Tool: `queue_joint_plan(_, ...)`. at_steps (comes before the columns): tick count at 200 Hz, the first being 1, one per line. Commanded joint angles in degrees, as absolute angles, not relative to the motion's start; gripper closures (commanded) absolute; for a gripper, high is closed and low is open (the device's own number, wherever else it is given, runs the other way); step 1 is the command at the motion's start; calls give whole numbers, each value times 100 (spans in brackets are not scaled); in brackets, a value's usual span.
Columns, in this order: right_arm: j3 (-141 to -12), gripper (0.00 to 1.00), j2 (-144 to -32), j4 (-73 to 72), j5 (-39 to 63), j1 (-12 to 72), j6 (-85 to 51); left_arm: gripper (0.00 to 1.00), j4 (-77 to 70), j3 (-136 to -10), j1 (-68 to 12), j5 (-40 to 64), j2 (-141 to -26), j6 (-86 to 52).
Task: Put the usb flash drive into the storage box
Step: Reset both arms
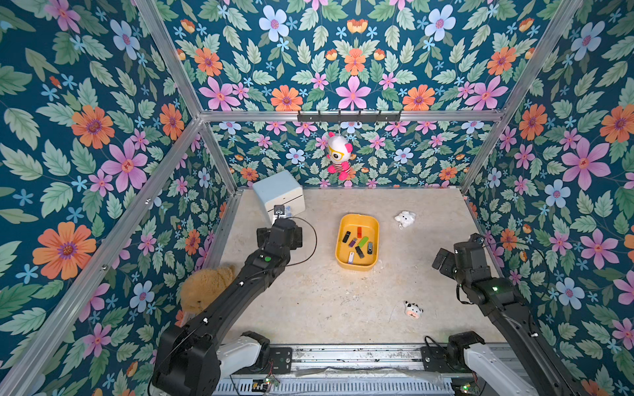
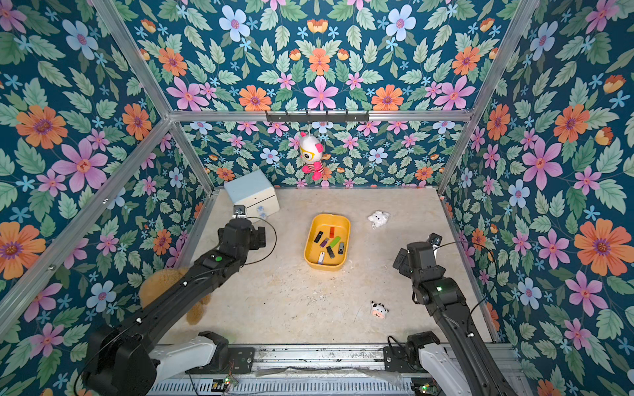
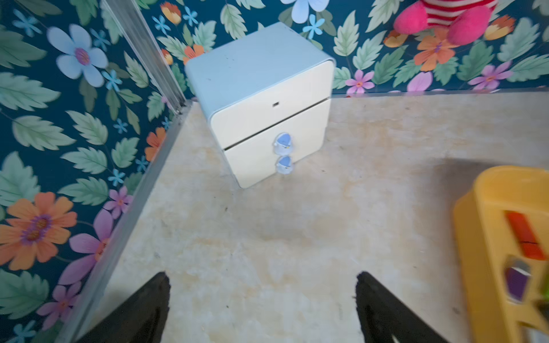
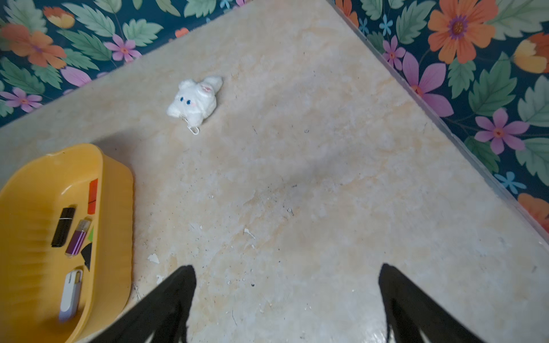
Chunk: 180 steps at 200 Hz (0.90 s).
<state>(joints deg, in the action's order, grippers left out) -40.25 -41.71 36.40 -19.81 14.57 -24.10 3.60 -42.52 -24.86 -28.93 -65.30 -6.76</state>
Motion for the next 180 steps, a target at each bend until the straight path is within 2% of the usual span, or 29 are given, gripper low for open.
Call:
queue_joint_plan(1, -3648, 1, -3698, 2638, -2139, 1459, -1981, 1, -1961, -3473, -2459, -3761, -6378, 559)
queue_joint_plan(27, -3272, 1, -3326, 2118, -2109, 1459, -1759, 1, -2573, -3175, -2323, -3792, -6840, 733)
queue_joint_plan(54, -3054, 1, -3294, 1784, -2152, 1459, -1506, 1, -4390, -2428, -2072, -3683, -7349, 789)
queue_joint_plan(82, -2849, 1, -3316, 1494, -2347, 1459, -1194, 1, -5254, -1907, -1300, -2594, -7659, 158)
queue_joint_plan(98, -2624, 1, -3297, 1116, -2613, 1459, -1085, 0, -5739, -1709, -920, -2378, -8019, -88)
queue_joint_plan(131, -1657, 1, -3358, -672, -3071, 1459, -458, 1, -6446, -1683, -727, -1579, -8707, 276)
queue_joint_plan(160, -956, 1, -3911, -2566, -3460, 1452, 423, 1, -8159, -1231, -467, -1384, -9364, 207)
queue_joint_plan(180, -592, 1, -4669, -3951, -3163, 1375, 527, 1, -7555, -1335, -523, -1241, -9171, 172)
